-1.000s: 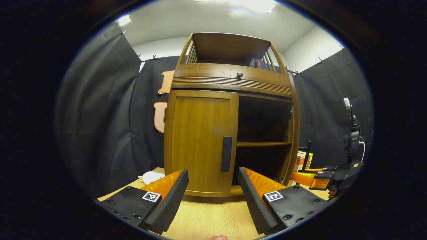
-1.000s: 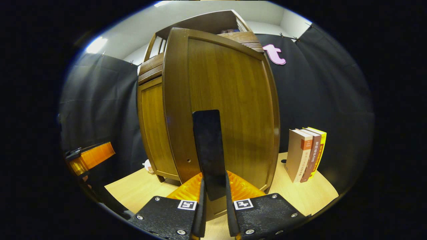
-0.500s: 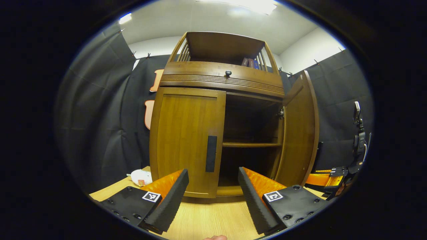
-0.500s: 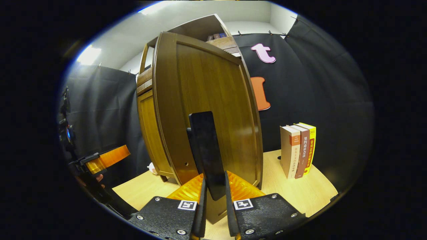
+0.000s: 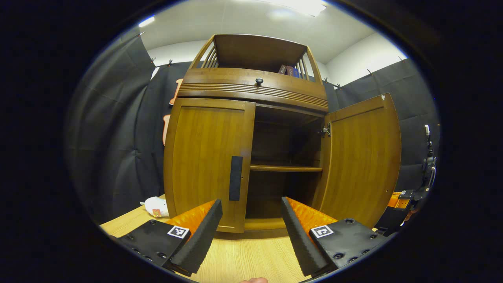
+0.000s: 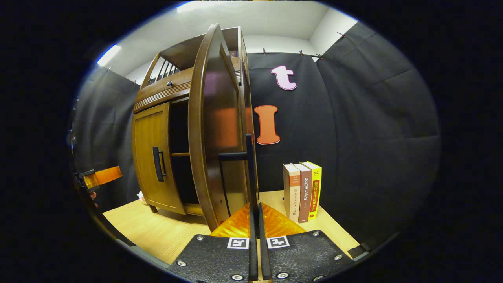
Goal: Open the right door of the double-door shoe cabinet with the right hand, and open the left door with the left hand.
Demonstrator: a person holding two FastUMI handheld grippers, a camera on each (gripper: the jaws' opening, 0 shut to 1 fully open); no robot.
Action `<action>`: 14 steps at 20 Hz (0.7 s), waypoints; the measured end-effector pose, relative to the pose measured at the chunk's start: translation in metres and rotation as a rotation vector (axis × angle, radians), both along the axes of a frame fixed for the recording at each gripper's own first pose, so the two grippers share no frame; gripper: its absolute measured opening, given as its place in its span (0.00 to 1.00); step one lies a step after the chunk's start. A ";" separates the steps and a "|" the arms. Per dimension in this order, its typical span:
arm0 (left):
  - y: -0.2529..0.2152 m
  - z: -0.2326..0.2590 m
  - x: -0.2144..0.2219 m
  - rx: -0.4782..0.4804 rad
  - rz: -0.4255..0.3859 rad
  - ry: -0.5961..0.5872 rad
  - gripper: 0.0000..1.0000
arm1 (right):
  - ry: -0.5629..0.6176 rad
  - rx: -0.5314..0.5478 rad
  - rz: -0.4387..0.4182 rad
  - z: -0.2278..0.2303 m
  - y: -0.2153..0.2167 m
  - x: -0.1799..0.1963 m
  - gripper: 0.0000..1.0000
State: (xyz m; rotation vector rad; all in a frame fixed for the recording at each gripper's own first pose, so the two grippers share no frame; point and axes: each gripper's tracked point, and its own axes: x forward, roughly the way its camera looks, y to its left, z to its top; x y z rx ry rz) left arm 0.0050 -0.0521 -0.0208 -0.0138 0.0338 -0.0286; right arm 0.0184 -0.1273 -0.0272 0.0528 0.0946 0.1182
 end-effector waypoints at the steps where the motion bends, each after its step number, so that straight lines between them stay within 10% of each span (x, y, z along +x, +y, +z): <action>1: 0.000 -0.002 0.001 0.002 -0.003 0.000 0.94 | -0.001 -0.005 0.012 -0.003 -0.007 -0.005 0.02; 8: -0.004 -0.002 0.002 0.013 0.003 0.007 0.94 | -0.009 0.038 0.126 -0.004 -0.020 -0.008 0.14; 14: 0.000 -0.002 0.001 0.007 0.021 0.008 0.94 | 0.015 0.025 0.073 -0.008 -0.026 -0.031 0.05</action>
